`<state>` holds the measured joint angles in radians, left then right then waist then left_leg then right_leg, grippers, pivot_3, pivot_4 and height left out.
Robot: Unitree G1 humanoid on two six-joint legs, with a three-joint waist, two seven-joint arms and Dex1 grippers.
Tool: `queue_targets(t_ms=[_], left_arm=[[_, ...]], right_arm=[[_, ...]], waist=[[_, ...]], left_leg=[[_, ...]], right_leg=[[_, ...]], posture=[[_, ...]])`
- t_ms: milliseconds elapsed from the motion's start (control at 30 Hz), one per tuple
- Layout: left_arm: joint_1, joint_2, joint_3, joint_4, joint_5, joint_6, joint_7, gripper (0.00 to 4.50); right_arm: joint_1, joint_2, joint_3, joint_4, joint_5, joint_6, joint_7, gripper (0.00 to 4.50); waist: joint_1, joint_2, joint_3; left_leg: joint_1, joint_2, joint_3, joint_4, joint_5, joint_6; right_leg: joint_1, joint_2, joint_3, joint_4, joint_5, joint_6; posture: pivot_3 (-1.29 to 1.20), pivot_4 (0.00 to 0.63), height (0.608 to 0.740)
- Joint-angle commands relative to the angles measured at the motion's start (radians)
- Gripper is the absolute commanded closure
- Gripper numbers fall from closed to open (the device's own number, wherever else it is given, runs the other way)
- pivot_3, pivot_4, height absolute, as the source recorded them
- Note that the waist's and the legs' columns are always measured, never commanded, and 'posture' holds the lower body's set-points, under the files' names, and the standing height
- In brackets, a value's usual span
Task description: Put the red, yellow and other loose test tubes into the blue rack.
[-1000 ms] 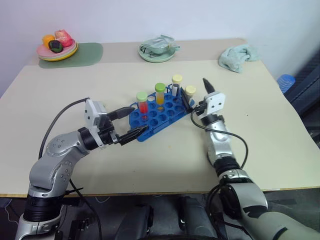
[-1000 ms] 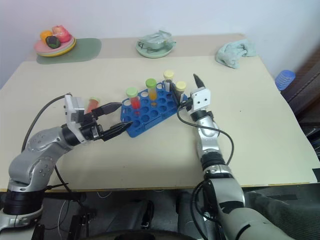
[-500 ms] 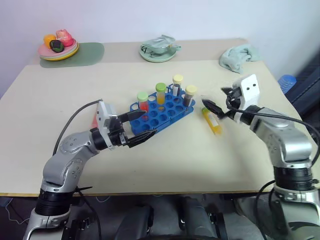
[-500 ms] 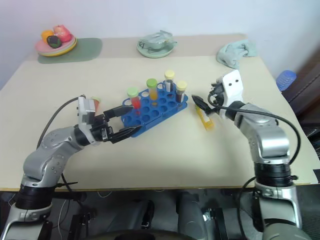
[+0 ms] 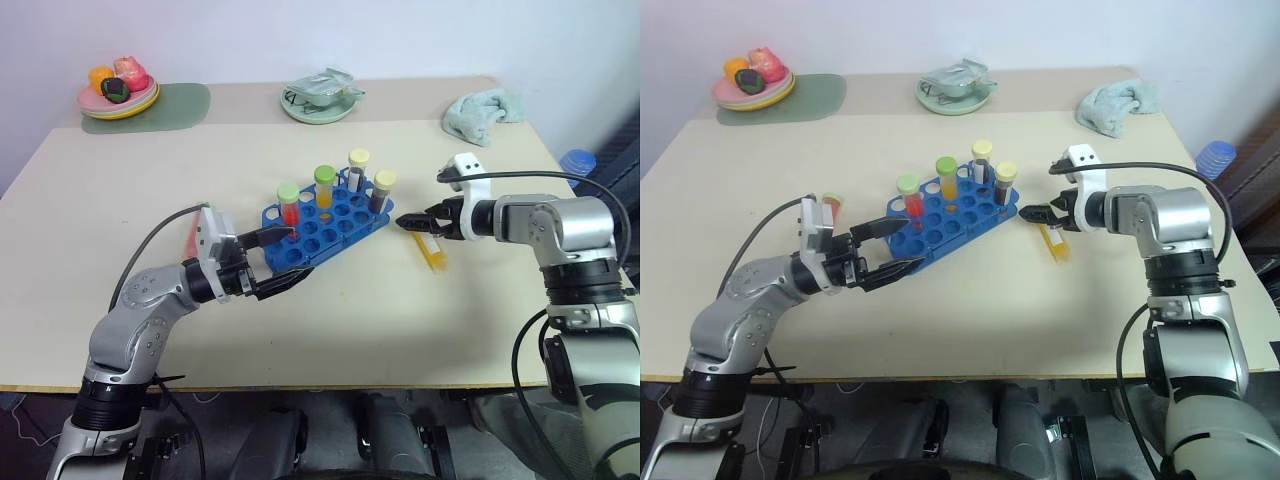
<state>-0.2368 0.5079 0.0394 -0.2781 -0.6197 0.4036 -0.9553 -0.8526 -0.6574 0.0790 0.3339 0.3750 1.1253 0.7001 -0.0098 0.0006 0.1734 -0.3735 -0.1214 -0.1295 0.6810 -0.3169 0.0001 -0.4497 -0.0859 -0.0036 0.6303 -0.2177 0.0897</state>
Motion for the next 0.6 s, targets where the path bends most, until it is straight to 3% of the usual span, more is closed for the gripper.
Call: queue_targets(t_ms=[33,300,400,567,600], left_arm=[[0.015,0.009,0.015,-0.044,0.003,-0.025,0.005,0.26],[0.055,0.004,0.014,-0.072,0.005,-0.03,0.029,0.26],[0.053,-0.001,0.008,-0.077,0.005,-0.028,0.039,0.26],[0.05,-0.004,0.004,-0.078,0.001,-0.025,0.048,0.26],[0.05,-0.004,0.006,-0.076,0.0,-0.025,0.047,0.26]], right_arm=[[-0.052,-0.029,0.053,0.062,-0.054,-0.039,0.045,0.05],[-0.078,-0.021,0.157,0.168,-0.16,-0.126,0.109,0.05],[-0.086,-0.006,0.183,0.202,-0.197,-0.163,0.121,0.83],[-0.042,0.011,0.218,0.128,-0.229,-0.184,0.16,3.23],[-0.026,0.005,0.214,0.092,-0.234,-0.198,0.162,3.23]], waist=[[0.0,0.0,0.0],[-0.002,0.0,0.0],[-0.003,-0.001,-0.001],[-0.005,-0.001,-0.001],[-0.005,-0.001,-0.001]], left_leg=[[0.0,0.0,0.0,0.0,0.0,0.0],[0.0,0.0,0.0,0.0,0.0,0.0],[0.001,0.0,0.001,0.001,0.0,0.0],[0.001,0.0,0.001,0.001,0.0,0.0],[0.001,0.001,0.001,0.0,0.0,0.0]], right_leg=[[0.0,0.0,0.0,0.0,0.0,0.0],[0.0,0.0,0.0,0.0,0.0,0.0],[0.001,0.0,0.0,0.0,0.001,0.0],[0.0,0.001,0.0,0.0,0.001,0.0],[0.0,0.001,0.0,0.0,0.001,0.0]], posture=[[0.0,0.15,0.74],[0.0,0.15,0.74],[0.0,0.15,0.74],[0.0,0.15,0.74],[0.0,0.15,0.74]])
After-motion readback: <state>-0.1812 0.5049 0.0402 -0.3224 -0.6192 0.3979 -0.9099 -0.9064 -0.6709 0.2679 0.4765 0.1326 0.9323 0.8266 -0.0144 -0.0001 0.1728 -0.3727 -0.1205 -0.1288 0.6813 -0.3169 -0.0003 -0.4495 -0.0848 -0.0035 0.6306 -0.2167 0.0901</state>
